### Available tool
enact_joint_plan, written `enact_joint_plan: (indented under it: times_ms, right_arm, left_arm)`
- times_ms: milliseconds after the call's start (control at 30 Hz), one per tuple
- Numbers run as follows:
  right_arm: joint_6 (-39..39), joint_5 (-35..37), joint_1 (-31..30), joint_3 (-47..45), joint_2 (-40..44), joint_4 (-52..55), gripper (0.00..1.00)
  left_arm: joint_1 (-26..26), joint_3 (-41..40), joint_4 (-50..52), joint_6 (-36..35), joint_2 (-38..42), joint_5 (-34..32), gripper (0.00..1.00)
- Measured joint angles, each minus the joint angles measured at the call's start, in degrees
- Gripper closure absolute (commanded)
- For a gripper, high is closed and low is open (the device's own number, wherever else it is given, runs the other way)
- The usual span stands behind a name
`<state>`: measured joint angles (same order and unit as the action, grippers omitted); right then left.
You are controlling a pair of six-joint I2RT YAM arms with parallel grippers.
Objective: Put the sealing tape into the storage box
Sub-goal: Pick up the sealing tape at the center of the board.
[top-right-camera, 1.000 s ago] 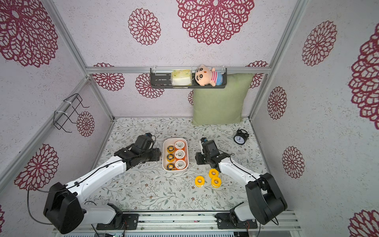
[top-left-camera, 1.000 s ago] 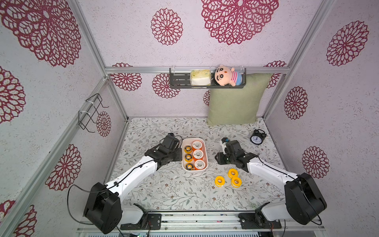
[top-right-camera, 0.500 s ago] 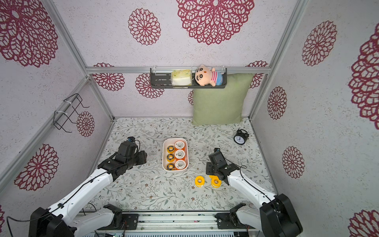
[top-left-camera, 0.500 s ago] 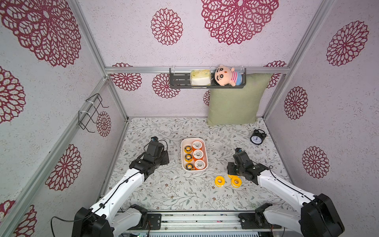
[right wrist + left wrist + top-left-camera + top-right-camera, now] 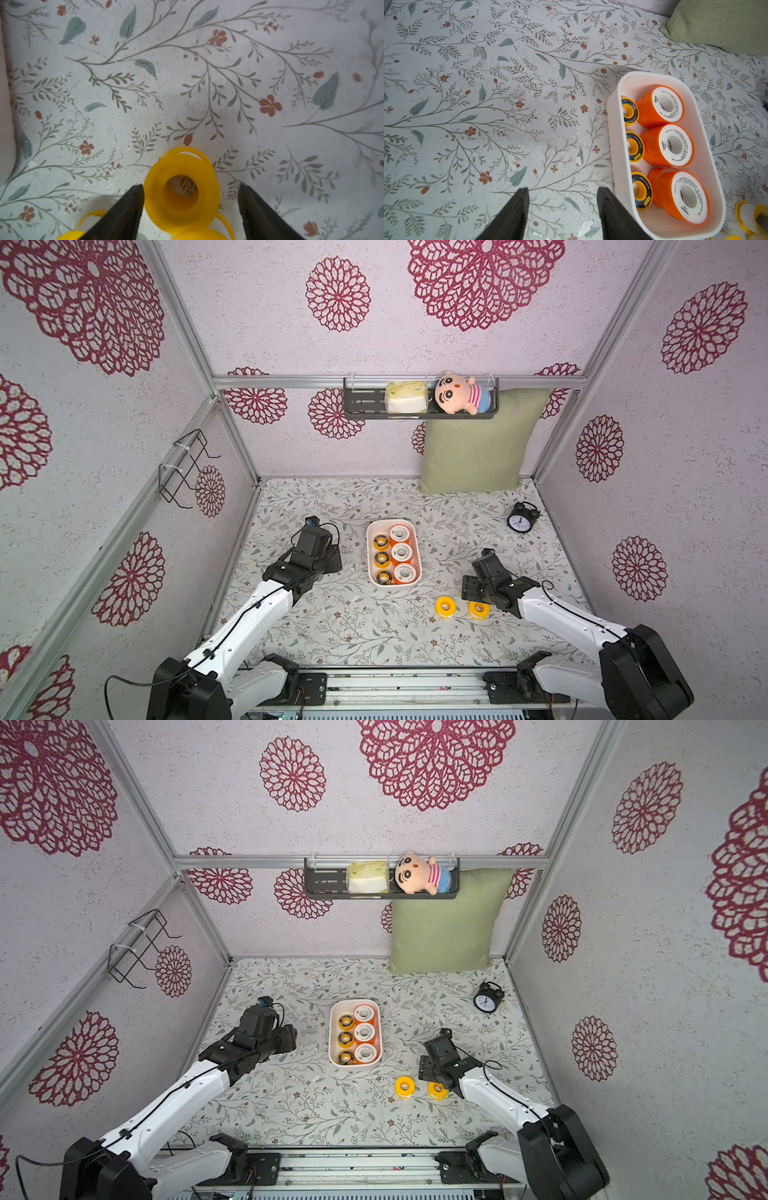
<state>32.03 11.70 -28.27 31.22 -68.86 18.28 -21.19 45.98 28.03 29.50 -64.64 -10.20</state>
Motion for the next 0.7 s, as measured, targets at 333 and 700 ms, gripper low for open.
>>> enact_joint_plan:
  times_ms: [333,700]
  right_arm:
    - [-1.66,-0.31,0.00,0.90,-2.84,-2.23,0.22]
    - [-3.19,-3.39,0.00,0.92,-3.39,-3.80,0.18]
  left_arm:
    - [1.36,0.28,-0.20,-0.55,-0.87,0.59,0.41]
    - [1.49,0.37,-0.26,-0.70,-2.27,1.77,0.41]
